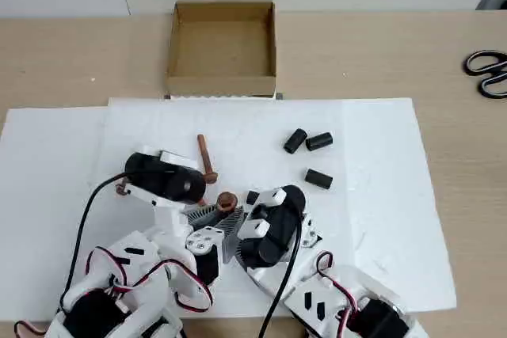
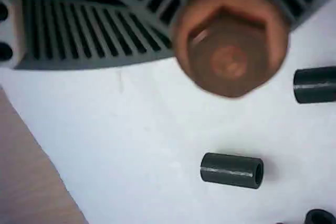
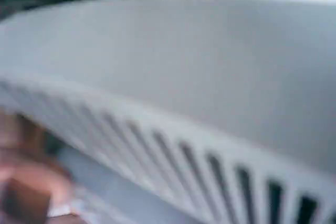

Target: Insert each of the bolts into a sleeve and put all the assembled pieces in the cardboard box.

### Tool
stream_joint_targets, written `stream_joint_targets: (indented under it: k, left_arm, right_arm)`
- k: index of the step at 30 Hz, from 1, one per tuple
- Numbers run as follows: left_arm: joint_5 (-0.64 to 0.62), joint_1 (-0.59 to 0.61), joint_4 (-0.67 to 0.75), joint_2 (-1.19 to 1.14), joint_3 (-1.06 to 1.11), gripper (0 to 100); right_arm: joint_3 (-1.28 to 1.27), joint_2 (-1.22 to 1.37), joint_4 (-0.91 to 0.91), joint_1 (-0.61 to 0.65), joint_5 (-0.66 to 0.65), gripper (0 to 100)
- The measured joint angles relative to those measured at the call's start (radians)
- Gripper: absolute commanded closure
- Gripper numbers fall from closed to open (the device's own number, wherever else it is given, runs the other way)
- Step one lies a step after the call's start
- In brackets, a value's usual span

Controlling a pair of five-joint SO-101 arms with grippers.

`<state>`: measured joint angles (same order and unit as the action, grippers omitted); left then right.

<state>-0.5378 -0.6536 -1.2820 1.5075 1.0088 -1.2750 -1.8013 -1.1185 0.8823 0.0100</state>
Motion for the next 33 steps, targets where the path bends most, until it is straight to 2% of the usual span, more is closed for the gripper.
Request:
stream_joint_targets:
  k: [5, 10, 12, 22, 25, 29, 33]
  left_arm:
    - [0.014, -0.002, 0.0, 0.0, 0.0, 98]
    - [0.017, 0.002, -0.005, 0.0, 0.0, 83]
    - [0.02, 0.006, -0.025, -0.005, -0.012, 80]
    - [0.023, 0.005, -0.068, 0.0, -0.095, 80]
    - [0.023, 0.005, -0.069, 0.0, -0.126, 85]
    - [0.023, 0.005, -0.069, 0.0, -0.163, 100]
    - [0.023, 0.046, -0.069, 0.0, -0.169, 100]
  right_arm:
    - [0.0, 0.0, 0.0, -0.002, -0.003, 99.5]
    - [0.0, 0.0, 0.0, -0.003, -0.005, 99.5]
    - [0.0, 0.0, 0.0, -0.011, -0.005, 99.5]
    - [0.0, 0.0, -0.002, -0.02, -0.006, 99.5]
    - [0.0, 0.0, -0.002, -0.02, -0.006, 99.5]
    - [0.0, 0.0, -0.002, -0.037, -0.006, 99.5]
    - [0.0, 0.0, -0.002, -0.104, -0.006, 99.5]
